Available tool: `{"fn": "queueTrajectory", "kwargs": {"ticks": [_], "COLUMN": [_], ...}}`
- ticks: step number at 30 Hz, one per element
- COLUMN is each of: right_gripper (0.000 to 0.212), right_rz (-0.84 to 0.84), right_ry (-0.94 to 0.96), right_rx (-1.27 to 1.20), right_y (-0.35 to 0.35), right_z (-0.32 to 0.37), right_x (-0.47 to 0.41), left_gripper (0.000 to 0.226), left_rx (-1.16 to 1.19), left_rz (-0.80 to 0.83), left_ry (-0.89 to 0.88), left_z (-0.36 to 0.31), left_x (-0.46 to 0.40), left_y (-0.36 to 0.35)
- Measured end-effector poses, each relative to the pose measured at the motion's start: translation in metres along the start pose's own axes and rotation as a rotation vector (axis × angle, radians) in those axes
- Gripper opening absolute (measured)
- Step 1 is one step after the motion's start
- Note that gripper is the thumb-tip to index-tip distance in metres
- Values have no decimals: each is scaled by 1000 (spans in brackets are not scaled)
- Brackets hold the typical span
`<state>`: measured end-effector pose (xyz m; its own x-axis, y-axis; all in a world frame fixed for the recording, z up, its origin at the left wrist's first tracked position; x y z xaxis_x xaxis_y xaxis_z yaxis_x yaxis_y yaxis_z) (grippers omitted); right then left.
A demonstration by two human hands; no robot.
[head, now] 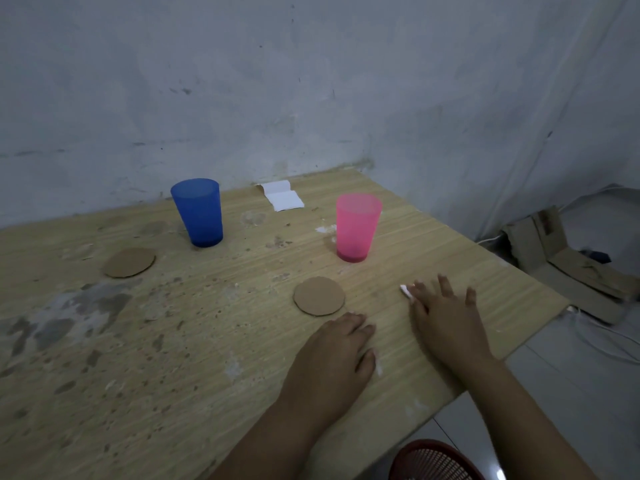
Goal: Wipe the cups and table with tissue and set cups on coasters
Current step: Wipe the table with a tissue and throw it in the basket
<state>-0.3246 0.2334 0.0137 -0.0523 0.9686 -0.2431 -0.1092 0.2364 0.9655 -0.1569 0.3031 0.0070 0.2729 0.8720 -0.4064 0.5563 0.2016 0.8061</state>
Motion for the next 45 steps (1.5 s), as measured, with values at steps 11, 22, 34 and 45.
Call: {"fn": "queueTrajectory", "kwargs": {"ticks": [11,22,34,45], "right_gripper": [42,37,28,8], "right_rz": [63,306,223,-248], "right_ry": [10,135,-146,-415], "right_rx": [-40,-307,-1218,-1232], "right_y": [-12,10,36,33], "right_z": [68,46,57,65], "right_x": [-27,18,42,50], "left_gripper": [45,42,4,13], "left_rx": [13,221,696,619], "left_rz": [-13,-127,-360,-461], "left_ry": [-13,144,419,221], "left_z": [-4,7,23,5], "left_x": [-1,-1,-3,-1], "left_y": [4,14,35,46]}}
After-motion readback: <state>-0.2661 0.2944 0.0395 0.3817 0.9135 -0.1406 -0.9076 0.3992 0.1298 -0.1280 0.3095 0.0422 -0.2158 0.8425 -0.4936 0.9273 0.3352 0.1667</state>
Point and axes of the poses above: each hand's wrist, its own x-axis away from the middle knuckle, its own y-axis out of the back of the hand, z = x × y, the point moved 6 cm from there along -x, towards the middle knuckle, and after that the axes turned 5 degrees about -z, right-handed, at the moved point
